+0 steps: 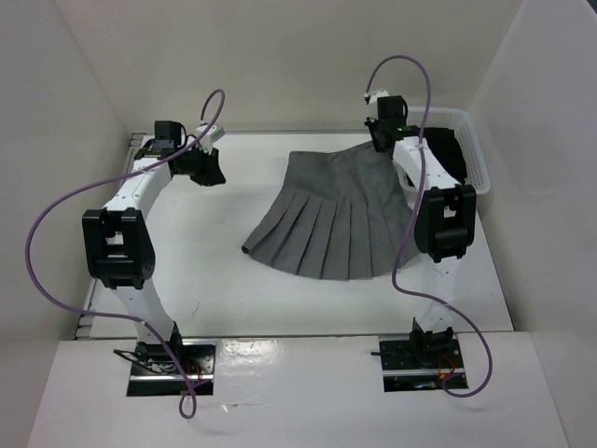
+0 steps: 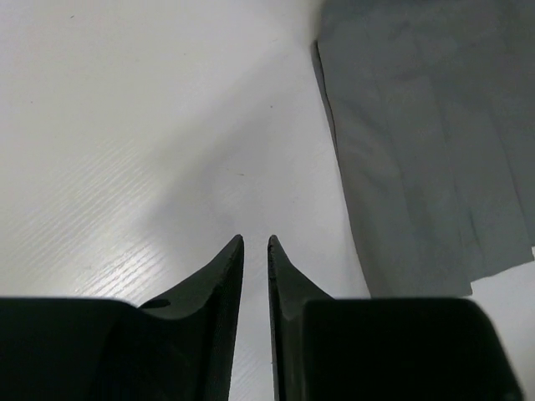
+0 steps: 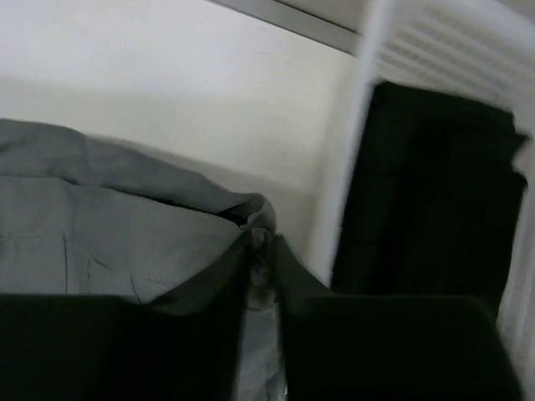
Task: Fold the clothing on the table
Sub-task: Flatten the skirt out
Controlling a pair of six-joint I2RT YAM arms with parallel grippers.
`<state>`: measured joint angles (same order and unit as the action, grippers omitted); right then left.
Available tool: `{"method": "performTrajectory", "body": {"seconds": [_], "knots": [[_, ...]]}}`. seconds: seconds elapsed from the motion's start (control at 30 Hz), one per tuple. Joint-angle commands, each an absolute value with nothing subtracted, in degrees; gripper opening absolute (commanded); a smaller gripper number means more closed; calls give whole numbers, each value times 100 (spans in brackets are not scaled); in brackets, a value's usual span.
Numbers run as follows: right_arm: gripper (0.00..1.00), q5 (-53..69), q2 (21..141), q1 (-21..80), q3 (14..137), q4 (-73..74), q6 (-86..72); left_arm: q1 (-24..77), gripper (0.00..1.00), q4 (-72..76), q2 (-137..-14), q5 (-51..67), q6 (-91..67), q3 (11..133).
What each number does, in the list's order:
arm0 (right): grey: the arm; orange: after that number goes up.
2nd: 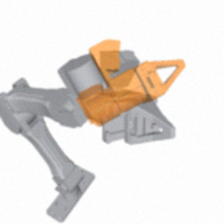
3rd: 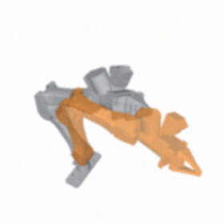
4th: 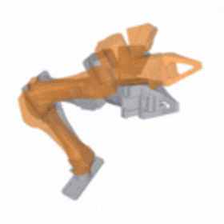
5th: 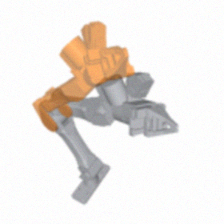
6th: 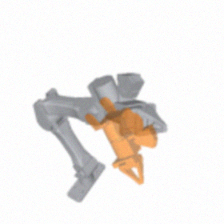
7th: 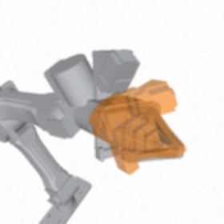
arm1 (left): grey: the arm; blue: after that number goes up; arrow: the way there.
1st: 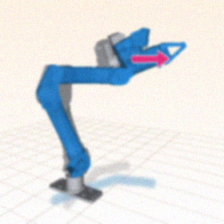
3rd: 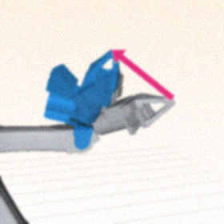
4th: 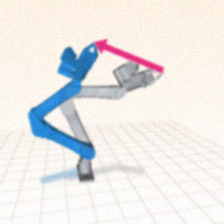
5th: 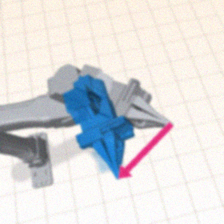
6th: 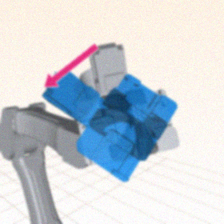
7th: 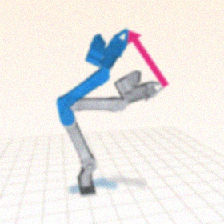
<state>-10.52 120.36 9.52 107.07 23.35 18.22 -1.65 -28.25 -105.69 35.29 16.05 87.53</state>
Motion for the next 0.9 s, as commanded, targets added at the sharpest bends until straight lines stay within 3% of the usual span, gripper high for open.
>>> {"method": "performTrajectory", "body": {"seconds": [0.0,0.03,0.13,0.2,0.43,0.53,0.63,0.67,0.87], "knots": [[41,-2203,12128,782,11048,2012,1706,8,25,-2716,-10573,3586,1529,8974],[76,-2302,12129,782,11048,2100,1705,9,28,-2768,-10573,3586,1529,8974],[99,-2303,11831,782,10733,2014,1705,114,41,-2769,-10573,3586,1477,8974],[99,-2303,11559,975,10320,1847,1758,175,51,-2821,-10573,3586,1477,8974],[99,-1487,10961,1528,10160,2293,1881,176,53,-3067,-10310,3472,1477,8974],[99,-1293,10907,2011,9985,2539,2109,63,62,-3129,-10055,3472,1477,8772],[99,-1222,11091,2415,9809,2593,2180,-105,77,-3129,-9792,3262,1363,8508],[99,-1082,11248,2417,9730,2654,2180,-166,100,-3207,-9791,3148,1362,8456],[99,-651,11724,2417,9729,2760,2030,-447,100,-3437,-9353,2681,1310,8122]]}}
